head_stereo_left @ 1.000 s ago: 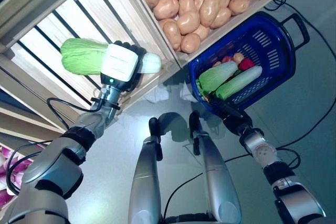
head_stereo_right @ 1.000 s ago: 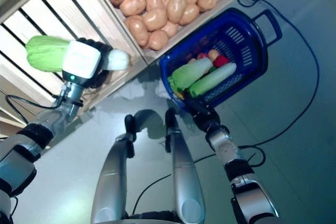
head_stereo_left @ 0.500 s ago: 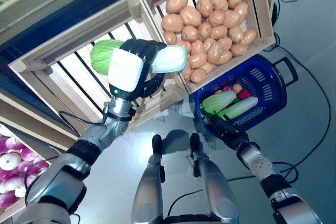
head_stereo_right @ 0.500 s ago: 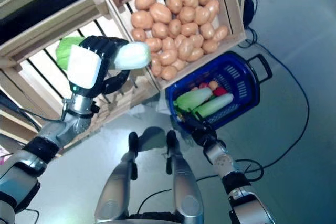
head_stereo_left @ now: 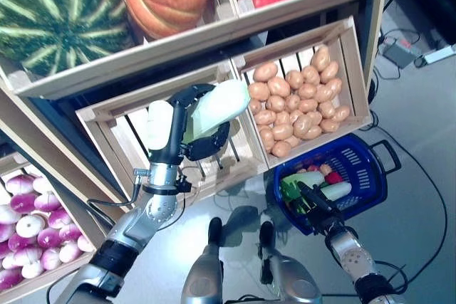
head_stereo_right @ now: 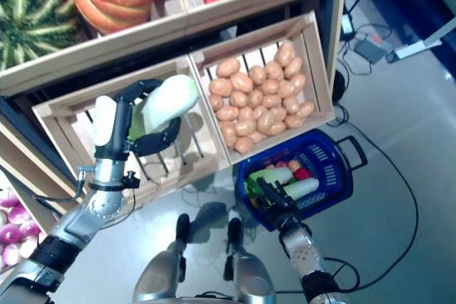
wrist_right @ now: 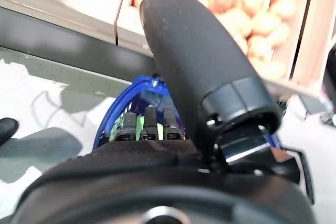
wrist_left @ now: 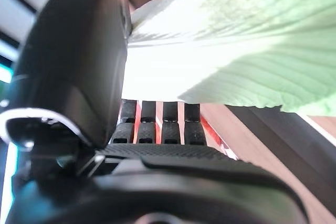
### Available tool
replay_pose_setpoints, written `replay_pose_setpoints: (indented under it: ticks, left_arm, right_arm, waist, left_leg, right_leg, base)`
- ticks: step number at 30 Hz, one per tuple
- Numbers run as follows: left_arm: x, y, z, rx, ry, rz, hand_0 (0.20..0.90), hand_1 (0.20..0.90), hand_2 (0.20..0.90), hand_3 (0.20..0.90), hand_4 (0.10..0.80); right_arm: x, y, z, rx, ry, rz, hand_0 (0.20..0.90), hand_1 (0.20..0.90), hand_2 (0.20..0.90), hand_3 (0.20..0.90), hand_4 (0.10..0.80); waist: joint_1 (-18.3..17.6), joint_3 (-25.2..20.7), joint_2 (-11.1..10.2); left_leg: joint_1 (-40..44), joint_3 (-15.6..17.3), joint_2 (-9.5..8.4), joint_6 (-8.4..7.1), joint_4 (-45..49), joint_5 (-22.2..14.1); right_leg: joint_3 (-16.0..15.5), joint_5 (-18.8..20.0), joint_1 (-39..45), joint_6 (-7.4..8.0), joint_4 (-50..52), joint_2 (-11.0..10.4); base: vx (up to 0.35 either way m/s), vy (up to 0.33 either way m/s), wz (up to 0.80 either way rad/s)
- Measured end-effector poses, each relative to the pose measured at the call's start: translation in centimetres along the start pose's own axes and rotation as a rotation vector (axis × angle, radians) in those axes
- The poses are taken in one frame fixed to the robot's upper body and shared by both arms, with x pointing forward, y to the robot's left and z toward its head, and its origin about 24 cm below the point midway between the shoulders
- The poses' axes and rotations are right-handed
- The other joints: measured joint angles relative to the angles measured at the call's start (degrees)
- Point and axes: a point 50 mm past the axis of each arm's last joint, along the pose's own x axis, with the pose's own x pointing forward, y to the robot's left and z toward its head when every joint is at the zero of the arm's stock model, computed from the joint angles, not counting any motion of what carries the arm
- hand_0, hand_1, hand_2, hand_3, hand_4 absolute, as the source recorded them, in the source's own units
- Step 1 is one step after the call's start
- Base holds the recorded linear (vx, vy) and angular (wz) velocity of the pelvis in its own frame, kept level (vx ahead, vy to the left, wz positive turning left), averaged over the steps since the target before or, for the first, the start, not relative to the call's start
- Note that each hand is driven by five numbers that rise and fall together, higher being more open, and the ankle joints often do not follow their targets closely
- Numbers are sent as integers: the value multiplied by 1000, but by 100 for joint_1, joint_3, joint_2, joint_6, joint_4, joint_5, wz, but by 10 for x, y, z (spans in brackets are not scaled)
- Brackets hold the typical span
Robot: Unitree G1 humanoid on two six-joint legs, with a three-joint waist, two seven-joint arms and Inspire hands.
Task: Put vegetables into the basket
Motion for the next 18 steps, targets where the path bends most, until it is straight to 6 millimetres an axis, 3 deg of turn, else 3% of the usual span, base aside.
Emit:
replay_pose_setpoints:
  ticks: [5, 9, 14, 18]
  left_arm:
    - [-4, 3, 1, -439, 147, 17, 300, 300, 300, 300, 400]
    - [-4, -2, 2, -587, 167, -26, 300, 300, 300, 300, 400]
    - [-3, -14, 3, -913, 251, -45, 300, 300, 300, 300, 400]
    - [-5, -19, 0, -1003, 310, -58, 300, 300, 300, 300, 400]
  right_arm:
    - [-8, -5, 4, -47, -57, -16, 900, 900, 900, 900, 800]
    - [-11, -5, 6, -112, -88, -12, 900, 900, 900, 900, 800]
    - [-17, 11, 14, -194, -144, 81, 900, 900, 900, 900, 800]
    - [-23, 32, 21, -191, -168, 288, 900, 900, 900, 900, 800]
  waist:
    - [38, -415, 40]
    - [-8, -612, 75]
    - [-80, -933, 218]
    - [-103, -993, 257]
  left_leg:
    - [242, 40, -15, 44, -9, -76]
    - [401, 59, -26, 49, -12, -101]
    - [455, 113, -54, 68, -13, -118]
    - [493, 198, -53, 80, -13, -122]
  right_leg:
    - [100, -21, 216, 19, -16, -13]
    - [123, -25, 362, 36, -18, -25]
    - [199, -5, 382, 67, -19, -49]
    - [268, 10, 386, 82, -17, -50]
  base:
    - [146, 57, -6]
    - [112, 57, -4]
    - [57, 25, -7]
    - [32, 4, -9]
